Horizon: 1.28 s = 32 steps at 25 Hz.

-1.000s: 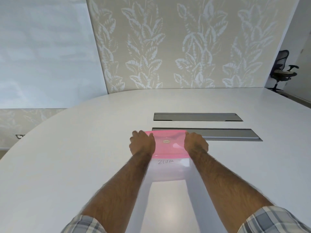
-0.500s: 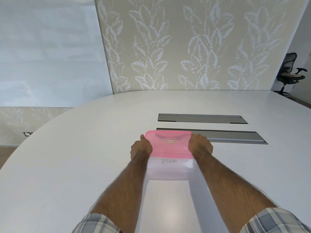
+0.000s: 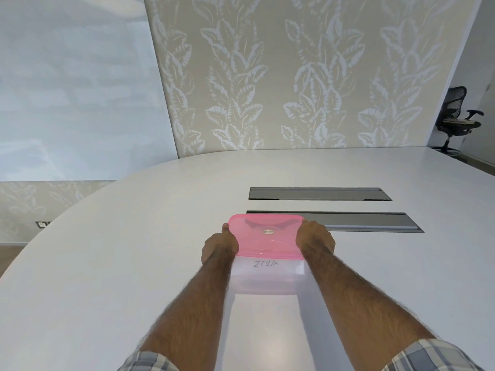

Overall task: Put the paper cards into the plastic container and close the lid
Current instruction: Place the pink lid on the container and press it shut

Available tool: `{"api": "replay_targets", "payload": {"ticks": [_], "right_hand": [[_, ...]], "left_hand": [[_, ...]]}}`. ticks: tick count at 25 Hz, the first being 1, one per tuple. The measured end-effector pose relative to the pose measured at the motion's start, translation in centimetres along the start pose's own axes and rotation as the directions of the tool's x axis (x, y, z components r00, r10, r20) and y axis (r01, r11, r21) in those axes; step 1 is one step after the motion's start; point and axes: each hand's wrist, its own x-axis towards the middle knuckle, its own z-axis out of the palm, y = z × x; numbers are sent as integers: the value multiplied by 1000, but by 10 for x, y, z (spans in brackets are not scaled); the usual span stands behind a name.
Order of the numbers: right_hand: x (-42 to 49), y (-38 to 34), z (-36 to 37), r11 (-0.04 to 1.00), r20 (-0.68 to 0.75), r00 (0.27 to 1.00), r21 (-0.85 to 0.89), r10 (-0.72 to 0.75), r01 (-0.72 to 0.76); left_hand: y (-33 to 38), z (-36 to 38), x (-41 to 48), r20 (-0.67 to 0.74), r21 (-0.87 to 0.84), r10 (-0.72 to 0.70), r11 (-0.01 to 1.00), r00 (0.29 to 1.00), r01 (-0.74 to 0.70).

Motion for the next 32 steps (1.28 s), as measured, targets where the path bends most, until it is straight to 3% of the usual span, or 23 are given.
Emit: {"api": "replay_targets", "payload": {"ticks": [8, 11, 15, 18, 23, 28, 32], "right_hand": [[-1, 0, -1, 1000, -9, 1000, 25, 5, -5], [-2, 2, -1, 999, 4, 1000, 38, -2, 2], [-2, 1, -1, 1000, -7, 1000, 7, -15, 15], [-3, 1, -2, 1000, 1, 1000, -3, -18, 18], [-4, 0, -3, 999, -4, 999, -2, -32, 32], [-4, -1, -3, 999, -8, 1000, -21, -28, 28], [-5, -2, -3, 1000, -2, 1000, -21, -12, 12]], "left_hand": [[-3, -6, -8, -19, -47, 92, 995, 996, -93], [-4, -10, -20, -8, -108, 67, 992, 998, -68], [-12, -17, -30, 167, -142, -46, 987, 985, 70], [-21, -15, -28, 328, -319, -44, 935, 944, 154], [-35, -1, -23, 195, -612, 40, 786, 980, 90], [-35, 4, -32, 87, -661, 26, 749, 996, 39], [-39, 5, -37, 80, -658, 43, 753, 996, 20]]}}
